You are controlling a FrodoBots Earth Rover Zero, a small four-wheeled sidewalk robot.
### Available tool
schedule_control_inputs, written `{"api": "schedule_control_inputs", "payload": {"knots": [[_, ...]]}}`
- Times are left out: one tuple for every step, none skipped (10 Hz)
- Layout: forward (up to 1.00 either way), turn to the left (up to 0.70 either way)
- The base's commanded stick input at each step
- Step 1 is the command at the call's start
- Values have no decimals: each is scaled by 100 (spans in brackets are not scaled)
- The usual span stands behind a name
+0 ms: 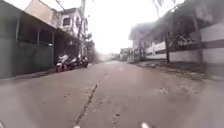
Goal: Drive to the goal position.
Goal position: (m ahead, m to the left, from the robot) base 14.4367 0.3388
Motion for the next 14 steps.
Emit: {"api": "schedule_control_inputs", "payload": {"knots": [[100,-39],[100,-39],[100,-39],[100,-39],[100,-39],[100,-23],[100,-7],[100,1],[100,1],[100,1],[100,1],[100,1],[100,1],[100,1]]}}
